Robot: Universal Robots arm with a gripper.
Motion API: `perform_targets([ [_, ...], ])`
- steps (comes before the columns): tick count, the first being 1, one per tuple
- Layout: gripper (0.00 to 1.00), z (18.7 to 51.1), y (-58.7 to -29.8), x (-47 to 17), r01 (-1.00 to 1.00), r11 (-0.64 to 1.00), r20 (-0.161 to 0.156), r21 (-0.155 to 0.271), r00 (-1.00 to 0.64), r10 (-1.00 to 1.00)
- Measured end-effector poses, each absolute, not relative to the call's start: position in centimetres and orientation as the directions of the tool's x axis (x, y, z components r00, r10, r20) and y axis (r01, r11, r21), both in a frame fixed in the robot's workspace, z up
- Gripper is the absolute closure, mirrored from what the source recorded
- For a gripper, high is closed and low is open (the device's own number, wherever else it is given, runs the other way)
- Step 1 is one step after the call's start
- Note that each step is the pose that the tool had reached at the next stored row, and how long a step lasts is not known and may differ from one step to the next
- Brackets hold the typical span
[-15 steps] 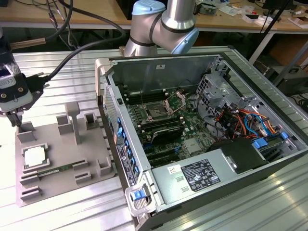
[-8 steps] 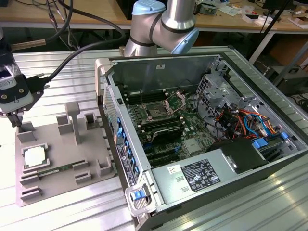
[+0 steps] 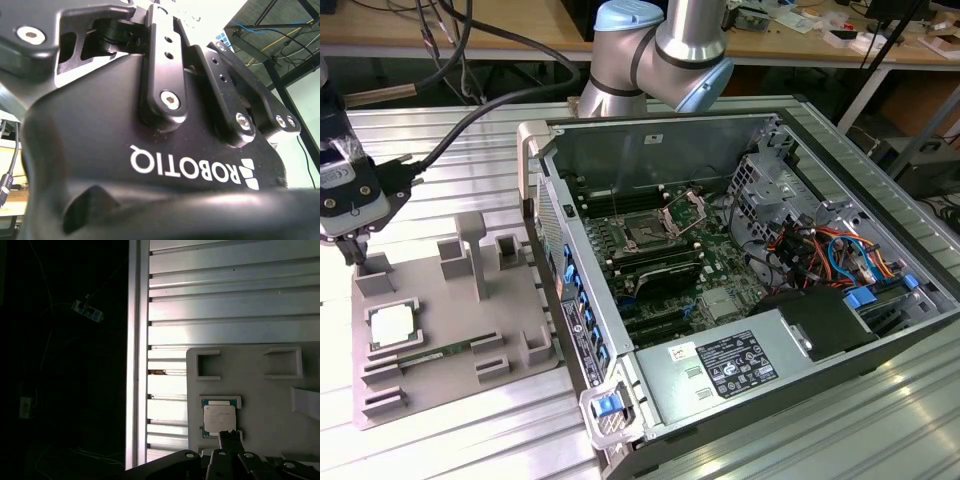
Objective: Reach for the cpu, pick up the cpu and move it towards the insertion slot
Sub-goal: 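Reach for the cpu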
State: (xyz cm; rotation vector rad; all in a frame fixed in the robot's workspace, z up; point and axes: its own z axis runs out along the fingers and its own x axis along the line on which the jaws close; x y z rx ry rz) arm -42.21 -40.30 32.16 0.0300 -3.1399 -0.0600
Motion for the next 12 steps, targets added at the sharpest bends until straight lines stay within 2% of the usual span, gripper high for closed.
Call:
perform_targets([
  [12,0.89,31.9,-40.3,-42.21,-0.019,0.999,0.001,0.038,-1.0,-0.019],
])
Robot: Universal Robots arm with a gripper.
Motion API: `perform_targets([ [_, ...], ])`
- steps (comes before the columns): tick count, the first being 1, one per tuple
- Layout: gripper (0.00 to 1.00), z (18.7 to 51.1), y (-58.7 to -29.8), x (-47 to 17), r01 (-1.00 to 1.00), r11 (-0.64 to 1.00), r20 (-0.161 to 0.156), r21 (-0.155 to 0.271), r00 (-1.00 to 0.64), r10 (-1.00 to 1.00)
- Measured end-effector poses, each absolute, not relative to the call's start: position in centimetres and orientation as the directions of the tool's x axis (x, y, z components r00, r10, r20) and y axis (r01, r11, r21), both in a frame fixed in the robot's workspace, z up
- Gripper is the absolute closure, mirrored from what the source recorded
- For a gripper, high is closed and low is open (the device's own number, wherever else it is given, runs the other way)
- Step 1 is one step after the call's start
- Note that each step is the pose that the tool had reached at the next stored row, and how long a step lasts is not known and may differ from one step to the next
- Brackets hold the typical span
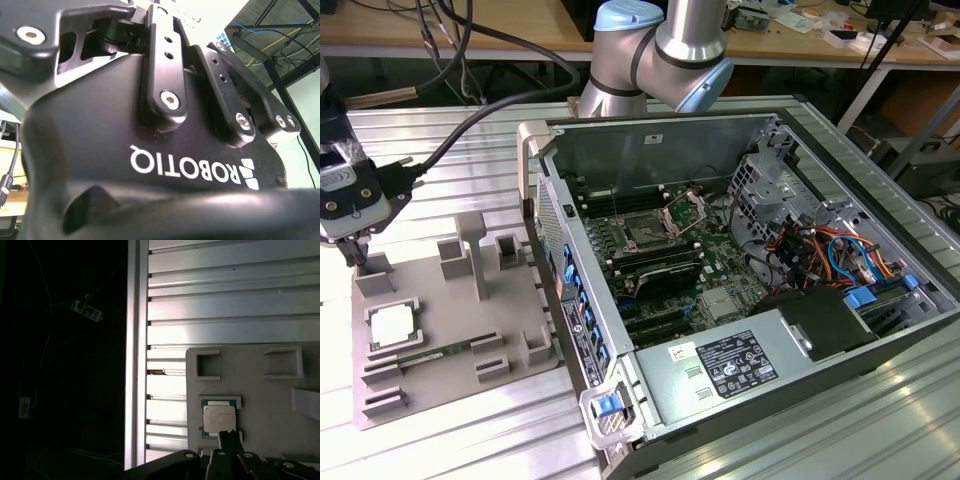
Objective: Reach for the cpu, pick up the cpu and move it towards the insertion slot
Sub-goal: 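Reach for the cpu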
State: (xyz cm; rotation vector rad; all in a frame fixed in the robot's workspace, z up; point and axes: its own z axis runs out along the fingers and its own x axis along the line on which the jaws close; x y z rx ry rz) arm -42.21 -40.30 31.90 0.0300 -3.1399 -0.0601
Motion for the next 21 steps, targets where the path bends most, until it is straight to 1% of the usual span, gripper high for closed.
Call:
perform_targets([
  [21,0.89,31.36,-40.3,-42.21,-0.019,0.999,0.001,0.038,-1.0,-0.019],
])
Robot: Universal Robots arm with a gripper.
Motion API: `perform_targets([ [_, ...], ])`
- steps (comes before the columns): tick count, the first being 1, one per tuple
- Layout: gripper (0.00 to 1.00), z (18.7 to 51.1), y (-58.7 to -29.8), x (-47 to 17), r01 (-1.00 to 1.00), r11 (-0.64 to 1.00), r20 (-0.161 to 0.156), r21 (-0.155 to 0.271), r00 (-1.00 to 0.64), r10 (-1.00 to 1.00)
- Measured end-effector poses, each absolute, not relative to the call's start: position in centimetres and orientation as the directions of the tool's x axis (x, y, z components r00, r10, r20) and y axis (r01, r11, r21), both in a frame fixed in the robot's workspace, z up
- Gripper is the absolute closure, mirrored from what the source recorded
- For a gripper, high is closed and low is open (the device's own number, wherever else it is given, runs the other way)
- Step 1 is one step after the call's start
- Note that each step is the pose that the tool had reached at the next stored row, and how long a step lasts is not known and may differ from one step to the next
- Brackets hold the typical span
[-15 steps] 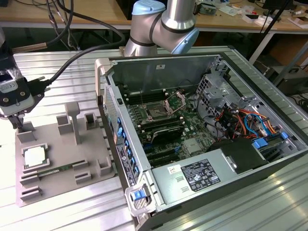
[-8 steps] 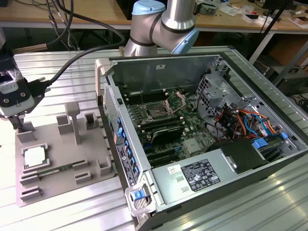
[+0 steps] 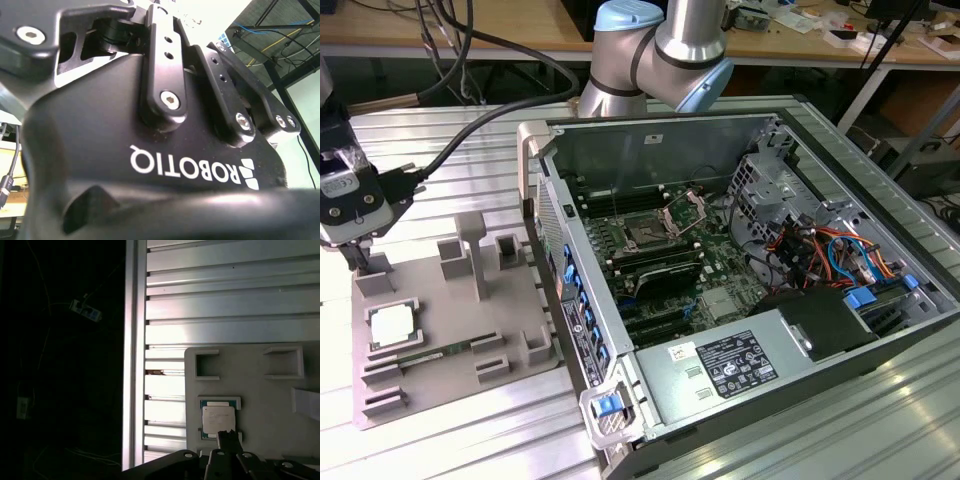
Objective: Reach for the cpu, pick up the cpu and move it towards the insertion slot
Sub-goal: 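Reach for the cpu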
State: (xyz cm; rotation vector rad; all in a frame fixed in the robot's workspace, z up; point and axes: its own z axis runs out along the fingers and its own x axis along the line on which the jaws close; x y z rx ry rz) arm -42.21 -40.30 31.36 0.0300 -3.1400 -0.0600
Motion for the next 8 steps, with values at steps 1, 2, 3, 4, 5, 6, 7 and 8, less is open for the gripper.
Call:
perform_targets([
  [1,0.89,31.34,-40.3,-42.21,-0.019,0.999,0.0,0.038,-1.0,-0.019],
  [2,0.89,31.32,-40.3,-42.21,-0.019,0.999,0.001,0.038,-1.0,-0.019],
  [3,0.89,31.28,-40.3,-42.21,-0.019,0.999,0.001,0.038,-1.0,-0.019],
  [4,0.89,31.25,-40.3,-42.21,-0.019,0.999,0.001,0.038,-1.0,-0.019],
  [5,0.89,31.24,-40.3,-42.21,-0.019,0.999,0.001,0.038,-1.0,-0.019],
  [6,0.89,31.21,-40.3,-42.21,-0.019,0.999,0.001,0.038,-1.0,-0.019],
  [7,0.89,31.19,-40.3,-42.21,-0.019,0.999,0.0,0.038,-1.0,-0.019],
  [8,0.89,31.16,-40.3,-42.21,-0.019,0.999,0.0,0.038,-1.0,-0.019],
])
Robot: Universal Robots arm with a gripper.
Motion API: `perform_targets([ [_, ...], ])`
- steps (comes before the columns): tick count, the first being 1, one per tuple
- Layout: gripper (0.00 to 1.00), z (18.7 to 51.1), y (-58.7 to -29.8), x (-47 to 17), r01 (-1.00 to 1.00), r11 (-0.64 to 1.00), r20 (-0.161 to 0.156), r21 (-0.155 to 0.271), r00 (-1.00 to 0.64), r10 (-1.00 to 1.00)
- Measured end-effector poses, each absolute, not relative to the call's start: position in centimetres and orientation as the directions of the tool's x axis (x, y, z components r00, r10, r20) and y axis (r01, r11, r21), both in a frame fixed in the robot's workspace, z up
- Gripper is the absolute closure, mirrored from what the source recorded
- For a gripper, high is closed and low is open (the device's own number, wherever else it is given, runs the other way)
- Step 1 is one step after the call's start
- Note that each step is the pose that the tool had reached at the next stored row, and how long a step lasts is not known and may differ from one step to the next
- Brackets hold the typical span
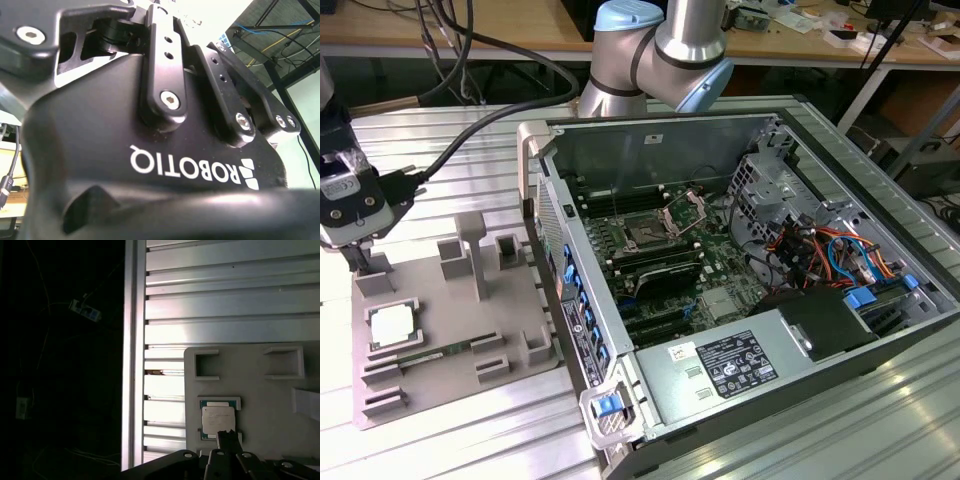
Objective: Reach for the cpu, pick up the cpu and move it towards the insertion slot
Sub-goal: 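Reach for the cpu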
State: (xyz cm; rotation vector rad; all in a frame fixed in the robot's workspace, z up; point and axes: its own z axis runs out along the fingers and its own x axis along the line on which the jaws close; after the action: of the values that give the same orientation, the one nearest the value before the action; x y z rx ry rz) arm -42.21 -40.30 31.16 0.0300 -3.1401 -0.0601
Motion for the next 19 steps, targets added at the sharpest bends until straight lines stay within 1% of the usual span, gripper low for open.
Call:
perform_targets([
  [19,0.89,30.68,-40.3,-42.21,-0.019,0.999,0.0,0.038,-1.0,-0.019],
])
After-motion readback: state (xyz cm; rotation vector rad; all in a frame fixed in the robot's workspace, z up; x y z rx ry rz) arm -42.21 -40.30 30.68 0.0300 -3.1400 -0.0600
